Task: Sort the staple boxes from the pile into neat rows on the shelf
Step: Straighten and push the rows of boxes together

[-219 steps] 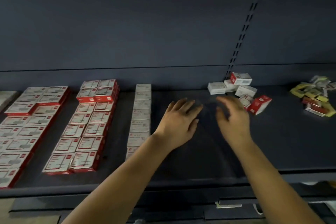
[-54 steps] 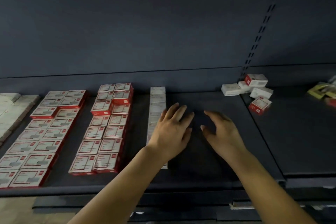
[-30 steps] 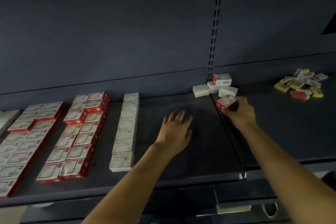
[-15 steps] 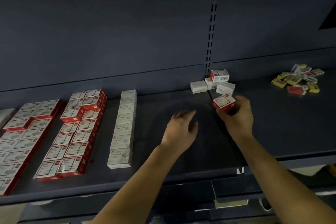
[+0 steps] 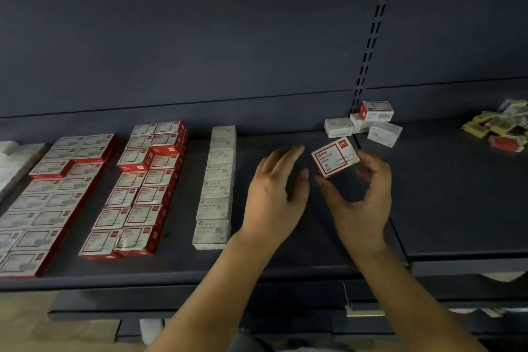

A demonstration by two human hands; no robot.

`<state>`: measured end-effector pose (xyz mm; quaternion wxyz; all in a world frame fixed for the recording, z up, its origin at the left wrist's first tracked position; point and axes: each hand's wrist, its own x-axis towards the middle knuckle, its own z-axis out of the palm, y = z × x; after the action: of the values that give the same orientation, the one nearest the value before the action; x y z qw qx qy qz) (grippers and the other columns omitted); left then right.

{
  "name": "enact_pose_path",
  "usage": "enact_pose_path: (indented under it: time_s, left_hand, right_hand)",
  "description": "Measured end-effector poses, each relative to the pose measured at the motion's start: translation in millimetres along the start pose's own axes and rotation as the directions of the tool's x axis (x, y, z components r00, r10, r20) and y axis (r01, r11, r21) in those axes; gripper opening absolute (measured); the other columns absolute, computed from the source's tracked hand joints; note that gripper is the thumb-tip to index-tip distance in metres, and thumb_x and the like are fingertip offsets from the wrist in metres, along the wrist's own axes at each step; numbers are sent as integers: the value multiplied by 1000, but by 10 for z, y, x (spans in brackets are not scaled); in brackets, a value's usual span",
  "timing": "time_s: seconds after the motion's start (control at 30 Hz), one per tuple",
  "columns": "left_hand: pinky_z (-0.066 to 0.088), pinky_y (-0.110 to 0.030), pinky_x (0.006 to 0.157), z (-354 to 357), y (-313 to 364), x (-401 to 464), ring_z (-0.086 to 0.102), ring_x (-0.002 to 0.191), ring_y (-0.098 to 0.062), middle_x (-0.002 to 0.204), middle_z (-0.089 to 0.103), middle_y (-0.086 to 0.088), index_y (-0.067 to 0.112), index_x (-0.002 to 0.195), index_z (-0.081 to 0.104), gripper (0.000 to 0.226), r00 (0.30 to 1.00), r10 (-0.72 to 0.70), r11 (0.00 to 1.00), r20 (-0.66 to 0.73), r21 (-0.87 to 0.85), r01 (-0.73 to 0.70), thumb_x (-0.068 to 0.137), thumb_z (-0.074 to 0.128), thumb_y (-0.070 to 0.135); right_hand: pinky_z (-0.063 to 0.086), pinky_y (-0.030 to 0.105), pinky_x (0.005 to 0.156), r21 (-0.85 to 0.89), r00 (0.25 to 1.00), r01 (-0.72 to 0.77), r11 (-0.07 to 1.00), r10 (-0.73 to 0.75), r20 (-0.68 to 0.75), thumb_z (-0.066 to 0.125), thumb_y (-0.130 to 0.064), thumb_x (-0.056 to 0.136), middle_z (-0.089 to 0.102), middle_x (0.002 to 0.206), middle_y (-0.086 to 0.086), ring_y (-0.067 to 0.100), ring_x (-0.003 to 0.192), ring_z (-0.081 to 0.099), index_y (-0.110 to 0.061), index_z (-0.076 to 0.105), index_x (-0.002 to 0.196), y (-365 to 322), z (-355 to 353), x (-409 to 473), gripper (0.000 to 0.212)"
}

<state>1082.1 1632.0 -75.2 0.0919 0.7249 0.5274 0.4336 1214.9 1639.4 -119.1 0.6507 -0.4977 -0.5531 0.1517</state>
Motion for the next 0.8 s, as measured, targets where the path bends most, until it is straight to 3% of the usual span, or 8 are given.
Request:
enact_pose_path:
  time_s: [0.13,0.23,0.33,0.43,0.6,0.7,0.8]
  left_hand:
    - [38,-26,94,-241,-59,0,51,117,-28,128,55,-13,3,123,58,53,995,100,986,12,129,-101,84,51,39]
    - [44,-28,87,-411,-168,1,54,110,-30,121,58,-13,3,119,61,59,992,124,969,25,213,-127,77,53,44]
    - [52,-32,76,-594,-322,-12,50,103,-22,110,61,-11,3,113,63,53,991,133,958,1,258,-129,75,51,39]
    - [52,-31,71,-743,-497,-48,47,100,-19,107,61,-10,3,113,63,50,995,103,959,-8,267,-98,77,49,35]
    - [53,-31,65,-982,-721,-82,62,87,-30,99,63,-12,1,105,67,40,993,114,958,-11,267,-107,79,50,26]
    - [54,-33,64,-1148,-942,-30,63,82,-33,97,64,-14,0,102,68,32,991,130,950,14,283,-129,74,62,15]
    - [53,-38,75,-1344,-1250,97,63,90,-35,104,64,-16,0,108,67,36,988,109,934,107,328,-138,78,59,17]
  right_hand:
    - [34,4,87,-27,994,70,997,-68,81,65,-34,70,46,108,-7,-2,98,45,-18,42,116,-149,250,-130,54]
    - [35,4,86,-31,986,121,992,-117,119,58,-28,72,43,103,-15,-14,101,43,-18,42,113,-279,472,-228,45]
    - [36,5,87,0,980,119,993,-117,161,61,-28,70,40,104,-22,-11,101,45,-20,44,113,-418,697,-313,47]
    - [38,7,89,14,976,114,993,-115,187,63,-28,70,43,106,-17,0,101,47,-21,45,113,-514,909,-402,48]
    - [41,12,90,-13,958,115,993,-107,266,74,-13,66,49,109,0,9,103,50,-21,44,117,-590,1201,-511,59]
    - [31,9,98,-81,926,166,983,-127,357,71,-10,69,43,118,2,5,113,40,-17,34,127,-638,1373,-533,69]
    - [25,12,103,-139,907,177,974,-107,408,64,-16,75,40,129,7,2,119,29,-18,26,136,-699,1493,-550,71]
